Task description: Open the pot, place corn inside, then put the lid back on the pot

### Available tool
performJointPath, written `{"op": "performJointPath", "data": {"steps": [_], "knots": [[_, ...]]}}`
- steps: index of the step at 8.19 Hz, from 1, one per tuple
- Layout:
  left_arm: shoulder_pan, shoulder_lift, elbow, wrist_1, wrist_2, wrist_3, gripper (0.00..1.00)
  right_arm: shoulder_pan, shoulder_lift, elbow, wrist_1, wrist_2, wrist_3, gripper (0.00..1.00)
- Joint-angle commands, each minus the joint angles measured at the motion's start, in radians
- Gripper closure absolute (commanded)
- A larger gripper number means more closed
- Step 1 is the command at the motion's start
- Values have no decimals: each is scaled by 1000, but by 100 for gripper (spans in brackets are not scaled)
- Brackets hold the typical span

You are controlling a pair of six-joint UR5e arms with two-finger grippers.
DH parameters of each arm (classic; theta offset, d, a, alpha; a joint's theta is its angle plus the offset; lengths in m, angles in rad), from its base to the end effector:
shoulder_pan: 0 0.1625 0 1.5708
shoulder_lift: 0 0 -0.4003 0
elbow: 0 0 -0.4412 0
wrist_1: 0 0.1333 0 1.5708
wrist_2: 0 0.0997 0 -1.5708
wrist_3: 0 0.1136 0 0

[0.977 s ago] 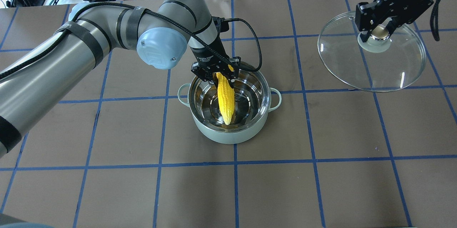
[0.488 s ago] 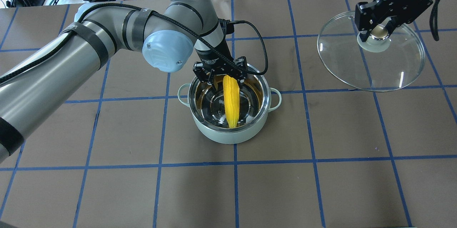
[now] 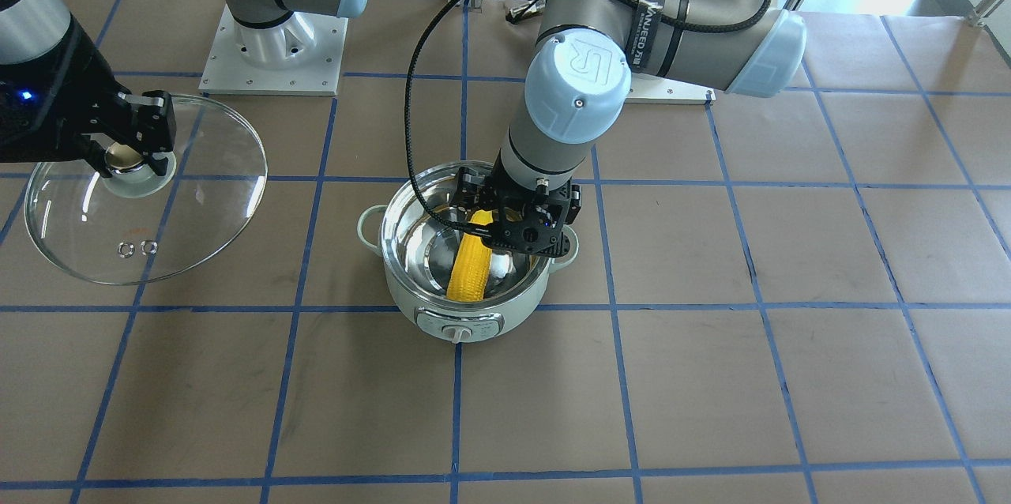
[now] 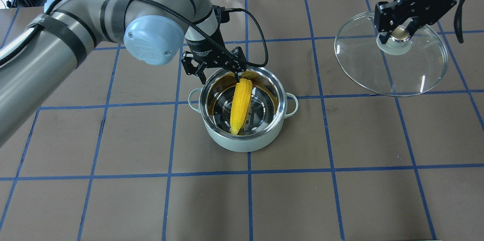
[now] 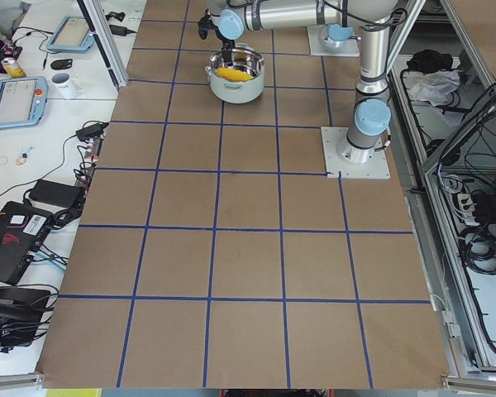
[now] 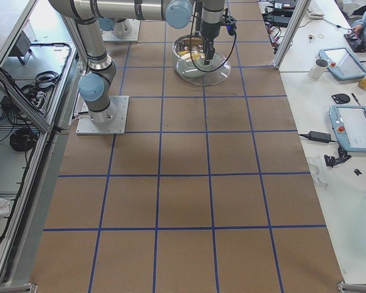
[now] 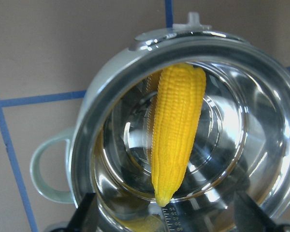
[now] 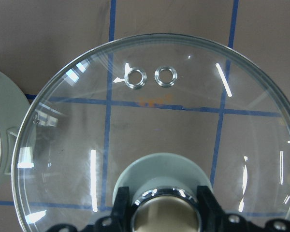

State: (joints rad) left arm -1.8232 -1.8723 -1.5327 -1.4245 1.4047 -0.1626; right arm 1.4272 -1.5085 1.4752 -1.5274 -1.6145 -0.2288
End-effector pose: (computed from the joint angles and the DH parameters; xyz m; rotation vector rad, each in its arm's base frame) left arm -0.3048 -0.5728 0.3069 -0.1198 -2.9927 -0.2232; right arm 0.0462 -0.5770 0.4622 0.1324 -3.0976 -0.0279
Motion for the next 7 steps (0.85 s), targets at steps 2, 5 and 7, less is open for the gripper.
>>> {"op": "performJointPath", "data": {"steps": [2, 5, 7], "knots": [[151, 73, 14, -28, 97, 139, 0, 16, 14, -30, -2, 53, 89, 100], [293, 140, 34, -95, 181, 257, 0, 255, 63, -50, -51, 62, 375, 100], [315, 166, 36, -102, 206, 279, 0, 402, 97, -49, -95, 96, 483, 100]]}}
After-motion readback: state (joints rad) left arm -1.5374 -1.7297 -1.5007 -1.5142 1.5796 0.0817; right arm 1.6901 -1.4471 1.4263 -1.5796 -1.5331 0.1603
